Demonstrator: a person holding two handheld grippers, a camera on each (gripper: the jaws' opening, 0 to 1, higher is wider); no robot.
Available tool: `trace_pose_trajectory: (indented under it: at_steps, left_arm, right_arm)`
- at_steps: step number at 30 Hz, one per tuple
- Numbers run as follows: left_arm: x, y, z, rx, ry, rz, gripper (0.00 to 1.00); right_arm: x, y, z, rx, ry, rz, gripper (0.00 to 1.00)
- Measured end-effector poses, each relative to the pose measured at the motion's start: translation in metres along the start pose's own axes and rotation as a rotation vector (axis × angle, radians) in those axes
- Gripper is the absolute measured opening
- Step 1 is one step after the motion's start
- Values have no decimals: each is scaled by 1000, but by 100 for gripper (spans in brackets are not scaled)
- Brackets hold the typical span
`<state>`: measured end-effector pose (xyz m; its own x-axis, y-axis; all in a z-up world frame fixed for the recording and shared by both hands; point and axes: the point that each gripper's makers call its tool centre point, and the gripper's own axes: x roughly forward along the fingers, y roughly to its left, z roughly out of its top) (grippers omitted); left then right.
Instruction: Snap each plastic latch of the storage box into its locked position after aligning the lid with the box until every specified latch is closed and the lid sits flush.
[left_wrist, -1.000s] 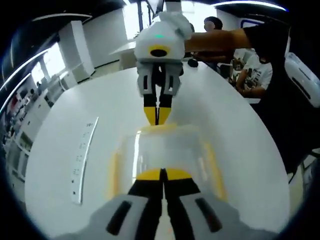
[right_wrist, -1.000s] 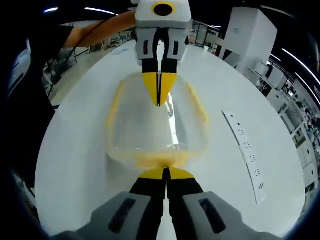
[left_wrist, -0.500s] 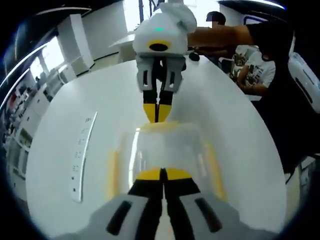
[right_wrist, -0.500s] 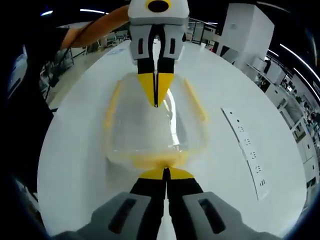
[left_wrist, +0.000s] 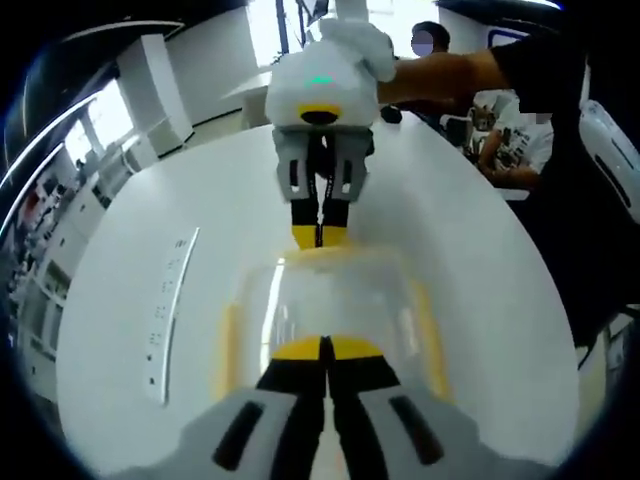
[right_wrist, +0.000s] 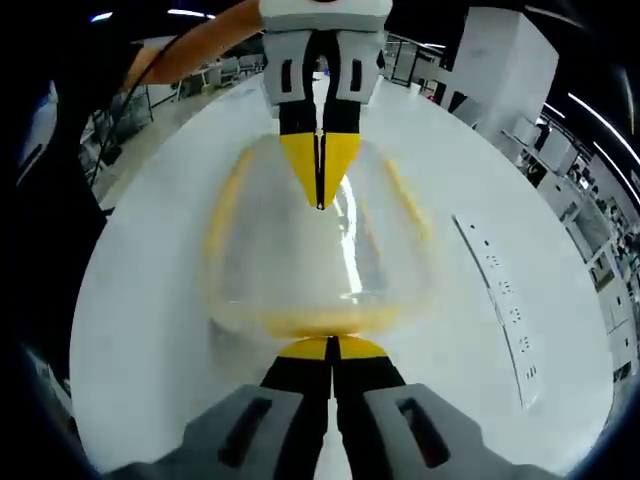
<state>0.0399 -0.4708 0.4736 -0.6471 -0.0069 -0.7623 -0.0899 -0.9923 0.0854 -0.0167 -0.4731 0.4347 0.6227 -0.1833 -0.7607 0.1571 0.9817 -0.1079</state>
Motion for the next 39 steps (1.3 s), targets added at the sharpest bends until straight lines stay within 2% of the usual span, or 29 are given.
trace_pose_trajectory:
  at_steps: [3, 10, 12, 15, 16, 18, 20, 24, 25, 27, 31, 33, 39]
  left_arm:
    - [0, -3, 1, -7, -13, -3, 0]
    - [-2, -6, 3, -29, -24, 4, 0]
    - [-3, -8, 4, 0, -50, 4, 0]
    - [-9, -3, 4, -59, -120, 53, 0]
    - [-10, -2, 3, -65, -127, 60, 0]
    - [-26, 5, -9, -99, -137, 96, 0]
    - [-39, 10, -25, -114, -100, 134, 0]
    - [-64, 18, -47, -147, -79, 192, 0]
    - [-72, 19, -57, -156, -53, 214, 0]
    - [-81, 21, -72, -156, -16, 240, 0]
    - [-88, 21, -96, -195, 10, 253, 0]
    - [-87, 21, -98, -200, -15, 255, 0]
    - [-89, 19, -100, -214, -25, 259, 0]
  right_arm:
    - [5, 5, 0, -13, 25, -6, 0]
    - [3, 6, -3, 12, -5, -6, 0]
    - [2, 6, -2, 7, -9, -8, 0]
    - [-1, 3, -1, -2, -9, -30, 0]
    - [-2, 3, -1, -1, -9, -32, 0]
    - [-9, -2, 3, -4, -15, -63, 0]
    - [-14, -6, 8, -17, -12, -88, 0]
    - [-21, -13, 16, -54, 8, -127, 0]
    - [-22, -15, 19, -71, 20, -143, 0]
    - [-24, -19, 22, -84, 27, -159, 0]
    - [-20, -16, 40, -91, -13, -156, 0]
    - [-12, -9, 53, -101, -51, -130, 0]
    - [16, 7, 86, -117, -111, -73, 0]
